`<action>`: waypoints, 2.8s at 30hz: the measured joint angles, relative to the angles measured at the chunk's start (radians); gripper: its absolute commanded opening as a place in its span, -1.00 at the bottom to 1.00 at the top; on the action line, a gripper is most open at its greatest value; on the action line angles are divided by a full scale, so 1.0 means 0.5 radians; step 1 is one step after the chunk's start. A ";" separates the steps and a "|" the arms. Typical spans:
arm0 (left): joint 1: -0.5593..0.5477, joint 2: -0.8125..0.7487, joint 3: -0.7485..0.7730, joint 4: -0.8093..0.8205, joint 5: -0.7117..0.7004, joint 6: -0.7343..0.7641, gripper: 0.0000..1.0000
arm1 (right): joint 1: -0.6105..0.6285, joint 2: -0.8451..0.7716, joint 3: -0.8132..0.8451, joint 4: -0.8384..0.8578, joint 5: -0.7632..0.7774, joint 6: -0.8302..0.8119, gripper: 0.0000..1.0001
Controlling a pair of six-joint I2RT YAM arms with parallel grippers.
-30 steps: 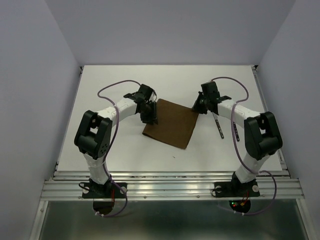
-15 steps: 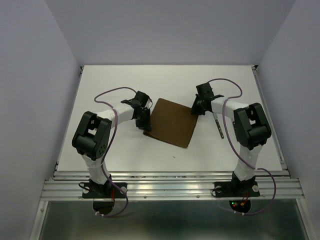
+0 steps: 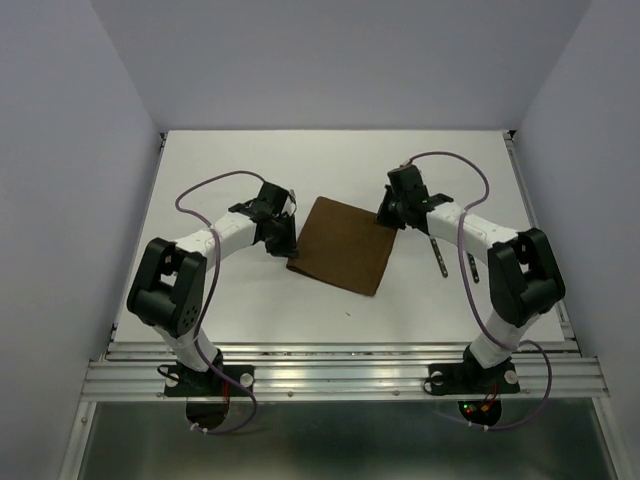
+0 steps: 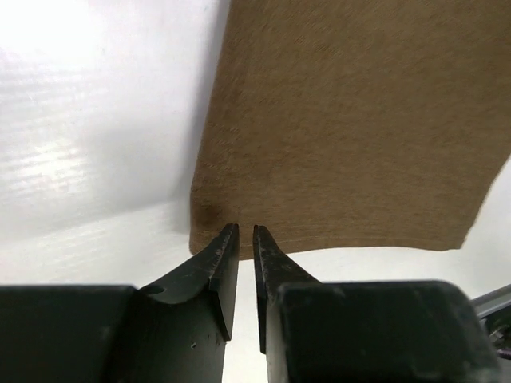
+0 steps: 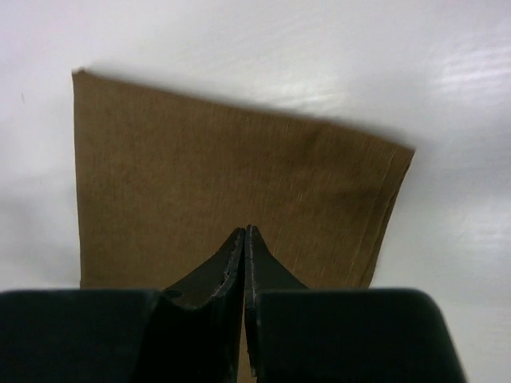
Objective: Fold the napkin into a case and place the utensils inside
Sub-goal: Smooth out the square-folded napkin at the center of the board, then pick up the top corner of the square-folded napkin from the center of the board.
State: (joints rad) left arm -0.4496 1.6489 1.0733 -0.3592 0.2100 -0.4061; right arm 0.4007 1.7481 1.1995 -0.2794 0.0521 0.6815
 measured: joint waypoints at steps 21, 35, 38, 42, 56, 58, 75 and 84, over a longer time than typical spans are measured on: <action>0.015 -0.053 -0.410 0.166 0.160 -0.058 -0.57 | 0.314 -0.339 -0.698 0.008 -0.050 0.289 -0.80; 0.014 0.052 0.434 -0.114 0.050 -0.034 -0.53 | 0.027 -0.227 -0.063 -0.124 0.218 0.064 -0.80; 0.016 0.282 0.604 -0.046 0.051 -0.025 -0.55 | -0.076 -0.048 0.027 -0.143 0.203 0.033 -0.80; 0.017 0.513 0.618 0.018 0.069 -0.020 -0.55 | -0.147 0.130 0.125 -0.177 0.202 0.007 -0.80; -0.041 0.262 -0.124 0.406 0.230 -0.123 -0.55 | -0.186 0.462 0.293 -0.210 0.196 -0.060 -0.81; -0.078 0.163 -0.235 0.397 0.239 -0.140 -0.55 | -0.185 0.461 0.293 -0.211 0.195 -0.072 -0.82; -0.042 0.415 0.799 0.002 -0.012 -0.043 -0.54 | -0.186 -0.274 0.044 -0.186 0.037 -0.175 -0.75; -0.013 1.017 1.057 0.042 -0.018 -0.064 -0.60 | -0.186 -0.721 -0.406 -0.315 -0.012 -0.111 -0.74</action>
State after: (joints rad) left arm -0.4561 2.1574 1.6020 -0.3382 0.2008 -0.4381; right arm 0.3077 1.3876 0.9966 -0.4370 0.0460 0.6258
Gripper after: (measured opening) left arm 0.215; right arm 0.127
